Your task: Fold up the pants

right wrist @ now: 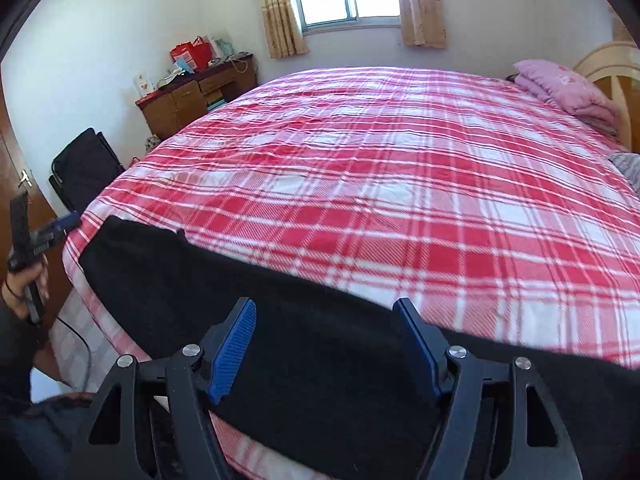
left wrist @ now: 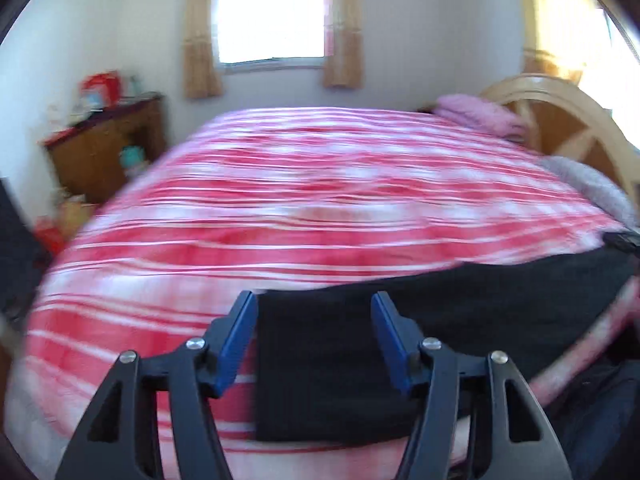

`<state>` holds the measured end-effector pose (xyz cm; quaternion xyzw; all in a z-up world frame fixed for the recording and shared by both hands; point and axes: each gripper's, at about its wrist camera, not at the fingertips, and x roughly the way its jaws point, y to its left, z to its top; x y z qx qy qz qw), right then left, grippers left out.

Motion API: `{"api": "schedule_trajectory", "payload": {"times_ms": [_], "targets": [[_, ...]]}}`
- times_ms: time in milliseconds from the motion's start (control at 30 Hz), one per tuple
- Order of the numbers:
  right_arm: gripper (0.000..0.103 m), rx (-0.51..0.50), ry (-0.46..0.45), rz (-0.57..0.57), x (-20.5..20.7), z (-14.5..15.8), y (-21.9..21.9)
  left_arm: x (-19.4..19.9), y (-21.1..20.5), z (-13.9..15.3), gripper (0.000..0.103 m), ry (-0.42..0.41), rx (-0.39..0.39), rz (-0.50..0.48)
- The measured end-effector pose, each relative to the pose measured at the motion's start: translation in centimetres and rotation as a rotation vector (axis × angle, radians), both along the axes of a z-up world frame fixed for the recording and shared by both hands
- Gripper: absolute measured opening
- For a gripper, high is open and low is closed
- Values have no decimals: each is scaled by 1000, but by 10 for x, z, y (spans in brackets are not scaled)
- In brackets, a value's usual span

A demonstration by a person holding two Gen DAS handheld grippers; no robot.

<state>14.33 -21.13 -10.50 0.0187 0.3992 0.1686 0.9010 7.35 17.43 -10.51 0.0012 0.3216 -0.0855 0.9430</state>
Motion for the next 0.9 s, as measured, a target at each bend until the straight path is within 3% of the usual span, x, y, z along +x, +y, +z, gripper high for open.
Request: {"api": "schedule_trajectory", "payload": {"times_ms": [67, 167, 300, 367, 500, 633, 733, 900], "targets": [[72, 14, 22, 26, 23, 6, 12, 6, -33, -11, 62, 32, -16, -98], [72, 59, 82, 89, 60, 11, 39, 12, -82, -31, 62, 67, 41, -221], [67, 14, 141, 177, 90, -1, 92, 12, -118, -45, 62, 87, 98, -289], [61, 1, 175, 211, 100, -12, 115, 12, -120, -53, 62, 110, 99, -295], [60, 8, 219, 267, 114, -36, 151, 11, -110, -78, 62, 208, 65, -308], [60, 79, 256, 285, 126, -52, 170, 4, -110, -76, 63, 187, 63, -322], [60, 105, 270, 289, 134, -60, 184, -1, -119, -80, 71, 181, 71, -336], [60, 21, 259, 306, 131, -60, 176, -7, -120, -79, 72, 174, 94, -342]]}}
